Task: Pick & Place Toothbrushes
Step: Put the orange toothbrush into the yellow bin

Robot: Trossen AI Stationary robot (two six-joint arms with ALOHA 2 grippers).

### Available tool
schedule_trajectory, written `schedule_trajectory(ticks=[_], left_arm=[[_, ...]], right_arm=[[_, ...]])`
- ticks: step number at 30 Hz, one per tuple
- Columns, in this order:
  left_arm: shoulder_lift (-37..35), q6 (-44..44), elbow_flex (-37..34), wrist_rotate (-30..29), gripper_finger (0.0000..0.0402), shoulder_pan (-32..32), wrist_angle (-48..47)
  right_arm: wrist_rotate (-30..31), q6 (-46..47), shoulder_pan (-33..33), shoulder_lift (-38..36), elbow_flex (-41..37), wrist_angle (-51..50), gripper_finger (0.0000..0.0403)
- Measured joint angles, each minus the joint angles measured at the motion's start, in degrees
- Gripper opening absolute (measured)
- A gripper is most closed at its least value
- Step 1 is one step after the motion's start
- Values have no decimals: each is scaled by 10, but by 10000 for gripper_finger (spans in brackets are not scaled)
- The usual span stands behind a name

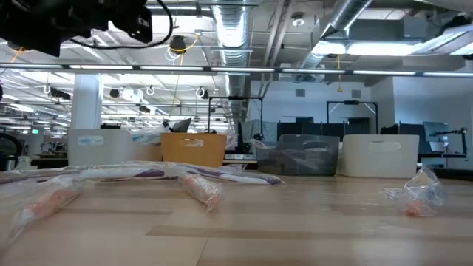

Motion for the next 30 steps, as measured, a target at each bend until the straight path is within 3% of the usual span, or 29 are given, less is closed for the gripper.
schedule_trajectory(ticks=[6,13,21,30], left_arm=[[92,-8,4,-48,176,-14,95],[185,-20,29,-70,236,-14,162],[189,-57,34,-58,276,-22,164],[251,3,78,-60,294,-65,164]], right_arm=[[87,-215,-33,0,19,119,10],[93,-451,-68,2,19,297,9],[90,-538,-78,4,19,347,9],[91,-649,-111,4,19,423,9]])
